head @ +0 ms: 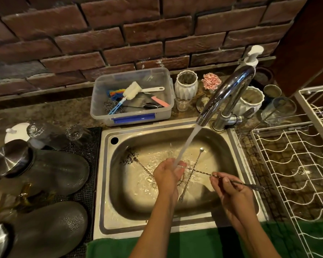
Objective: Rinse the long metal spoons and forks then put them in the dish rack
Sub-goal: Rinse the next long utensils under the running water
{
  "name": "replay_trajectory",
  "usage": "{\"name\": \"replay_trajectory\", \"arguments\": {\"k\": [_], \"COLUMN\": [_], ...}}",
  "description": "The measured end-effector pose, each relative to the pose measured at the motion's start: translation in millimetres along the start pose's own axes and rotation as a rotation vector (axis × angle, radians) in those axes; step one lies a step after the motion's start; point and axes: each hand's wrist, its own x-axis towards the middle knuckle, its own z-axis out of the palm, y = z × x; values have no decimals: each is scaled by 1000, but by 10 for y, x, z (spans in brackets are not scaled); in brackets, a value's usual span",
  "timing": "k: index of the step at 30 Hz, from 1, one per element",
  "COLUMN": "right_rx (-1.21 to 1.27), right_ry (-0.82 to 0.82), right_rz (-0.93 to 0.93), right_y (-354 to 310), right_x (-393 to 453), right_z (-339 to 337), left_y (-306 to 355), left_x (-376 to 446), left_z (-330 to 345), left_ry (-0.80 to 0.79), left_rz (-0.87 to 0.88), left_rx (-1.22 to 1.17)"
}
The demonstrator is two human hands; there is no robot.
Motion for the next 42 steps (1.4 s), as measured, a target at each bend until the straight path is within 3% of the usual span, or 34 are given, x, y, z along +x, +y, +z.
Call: {"name": "replay_trajectory", "arguments": {"k": [7,22,26,29,35,42], "right_rx": [-19,-29,-22,-13,18,97], "right_ry": [13,-12,-2,2,-30,-4], "right_rz": [17,21,20,29,15,-7], "right_y": [-54,-73,-78,-95,-74,-72], "right_x": [-35,-55,-57,-54,-89,-92], "right_z": [46,105,79,56,116,109], "left_y": [-49,-124,-90,-48,-46,-12], "left_x": [-2,27,33,30,43,54], "left_z": [21,84,113,151,232,95], "left_ry": [-133,-75,-202,-286,-181,-216], "left_rz": [-82,-61,-149,-191,-157,-121], "left_rx": [-86,-280,-369,-366,-411,-261]}}
